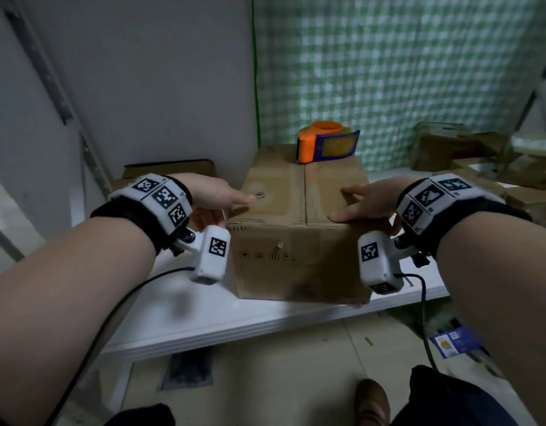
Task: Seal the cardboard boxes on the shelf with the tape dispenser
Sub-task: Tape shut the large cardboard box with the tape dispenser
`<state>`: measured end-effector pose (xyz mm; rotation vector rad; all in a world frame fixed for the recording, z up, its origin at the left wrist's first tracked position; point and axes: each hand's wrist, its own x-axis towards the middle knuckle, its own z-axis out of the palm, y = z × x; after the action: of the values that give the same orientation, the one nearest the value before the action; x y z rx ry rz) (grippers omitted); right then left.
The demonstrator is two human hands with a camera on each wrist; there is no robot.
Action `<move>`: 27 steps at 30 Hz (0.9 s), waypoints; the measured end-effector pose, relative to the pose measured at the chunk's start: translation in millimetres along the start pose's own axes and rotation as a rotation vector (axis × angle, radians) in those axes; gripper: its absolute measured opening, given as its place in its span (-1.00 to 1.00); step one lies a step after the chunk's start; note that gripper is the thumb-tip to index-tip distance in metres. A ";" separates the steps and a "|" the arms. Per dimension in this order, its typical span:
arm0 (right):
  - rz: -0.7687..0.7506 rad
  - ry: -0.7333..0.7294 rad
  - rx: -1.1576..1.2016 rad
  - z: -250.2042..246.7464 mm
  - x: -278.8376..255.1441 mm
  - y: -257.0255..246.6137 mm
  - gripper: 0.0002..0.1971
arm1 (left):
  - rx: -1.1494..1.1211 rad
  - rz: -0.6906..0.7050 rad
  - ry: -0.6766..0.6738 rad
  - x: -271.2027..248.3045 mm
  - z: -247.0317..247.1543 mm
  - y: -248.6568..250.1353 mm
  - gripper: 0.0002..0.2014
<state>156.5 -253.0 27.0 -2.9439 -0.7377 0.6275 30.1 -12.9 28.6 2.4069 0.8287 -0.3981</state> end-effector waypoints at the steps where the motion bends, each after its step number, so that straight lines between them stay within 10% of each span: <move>1: -0.006 0.016 -0.068 -2.7 0.0 -0.2 -0.09 | -0.004 -0.015 -0.018 -2.2 -1.9 0.8 -0.42; 13: -0.009 0.330 0.142 -70.8 60.3 -25.7 -0.78 | -0.341 0.188 0.200 37.5 -44.3 64.4 -0.61; 27: -0.169 0.368 0.026 -86.1 161.6 -27.5 -0.38 | -0.217 0.032 0.025 118.2 -55.2 85.0 -0.44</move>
<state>308.3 -149.4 49.3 -2.8098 -0.9083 0.0772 179.9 19.9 55.7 2.2244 0.8003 -0.2521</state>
